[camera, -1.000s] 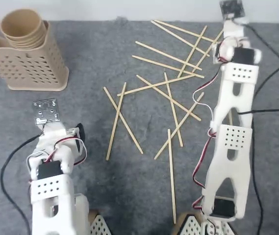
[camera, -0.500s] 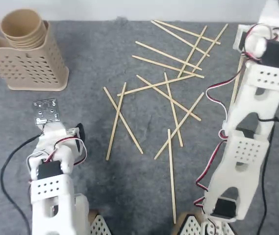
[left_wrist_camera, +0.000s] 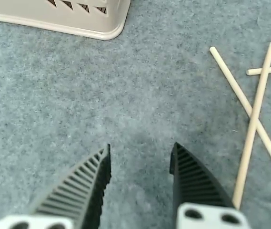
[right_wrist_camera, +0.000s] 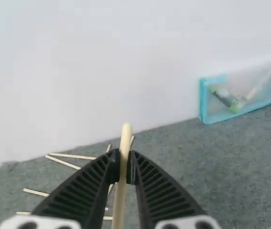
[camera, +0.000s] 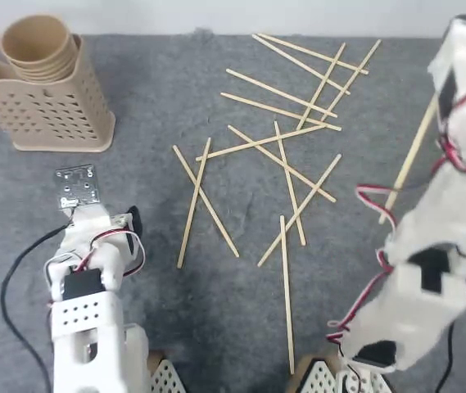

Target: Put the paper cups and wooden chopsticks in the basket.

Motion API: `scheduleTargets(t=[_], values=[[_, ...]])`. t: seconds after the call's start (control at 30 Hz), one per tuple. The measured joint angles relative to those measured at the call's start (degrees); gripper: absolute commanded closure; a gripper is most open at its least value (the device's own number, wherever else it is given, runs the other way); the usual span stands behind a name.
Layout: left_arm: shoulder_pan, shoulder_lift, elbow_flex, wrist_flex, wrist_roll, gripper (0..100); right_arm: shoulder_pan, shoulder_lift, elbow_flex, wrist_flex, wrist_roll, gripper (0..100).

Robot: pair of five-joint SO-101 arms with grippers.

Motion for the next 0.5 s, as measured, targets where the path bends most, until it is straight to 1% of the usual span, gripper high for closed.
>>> scheduleTargets(t=[0.13, 0.33, 0.43, 0.5], values=[[-0.62, 0.00, 0.00, -0.09, 0.00, 80, -0.18, -12.84, 13.10, 0.00, 0.00, 99.2], [-0.62, 0.00, 0.00, -0.09, 0.00, 80, -0.35, -34.46, 41.49, -0.44, 0.00, 99.2], [-0.62, 0.00, 0.00, -0.09, 0.00, 80, -0.26, -42.73, 55.65, -5.27, 0.00, 99.2], [-0.62, 0.00, 0.00, -0.09, 0.00, 80, -0.26, -46.86, 65.23, -10.37, 0.00, 99.2]])
